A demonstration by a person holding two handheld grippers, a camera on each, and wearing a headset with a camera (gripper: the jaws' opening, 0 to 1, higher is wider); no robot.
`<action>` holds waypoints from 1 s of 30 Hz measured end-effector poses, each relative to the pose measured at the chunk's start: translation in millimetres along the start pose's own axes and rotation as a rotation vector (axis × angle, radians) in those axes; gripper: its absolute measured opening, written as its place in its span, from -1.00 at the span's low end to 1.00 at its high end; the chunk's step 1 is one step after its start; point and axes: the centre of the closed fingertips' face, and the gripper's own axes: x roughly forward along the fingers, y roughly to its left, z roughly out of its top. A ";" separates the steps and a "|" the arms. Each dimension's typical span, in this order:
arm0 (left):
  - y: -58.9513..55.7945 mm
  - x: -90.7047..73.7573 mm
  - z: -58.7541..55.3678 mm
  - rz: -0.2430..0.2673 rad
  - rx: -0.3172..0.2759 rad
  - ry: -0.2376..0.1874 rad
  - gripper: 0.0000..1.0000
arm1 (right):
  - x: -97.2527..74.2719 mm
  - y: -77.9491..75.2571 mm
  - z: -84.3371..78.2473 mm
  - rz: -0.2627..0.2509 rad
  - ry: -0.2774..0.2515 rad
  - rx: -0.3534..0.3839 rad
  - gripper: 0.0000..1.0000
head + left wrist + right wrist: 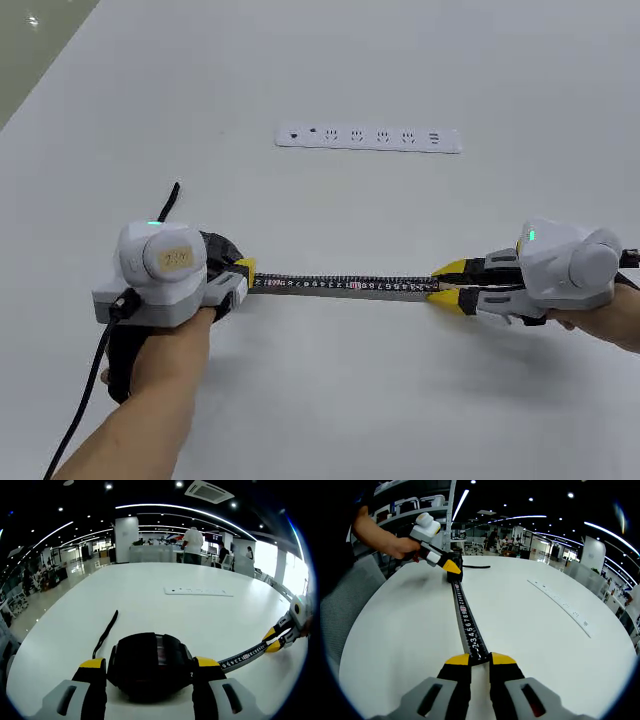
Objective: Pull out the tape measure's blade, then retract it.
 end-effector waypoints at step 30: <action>0.7 -1.1 -2.2 -0.023 0.016 0.032 0.19 | -1.1 0.3 1.1 0.012 0.029 -0.035 -0.77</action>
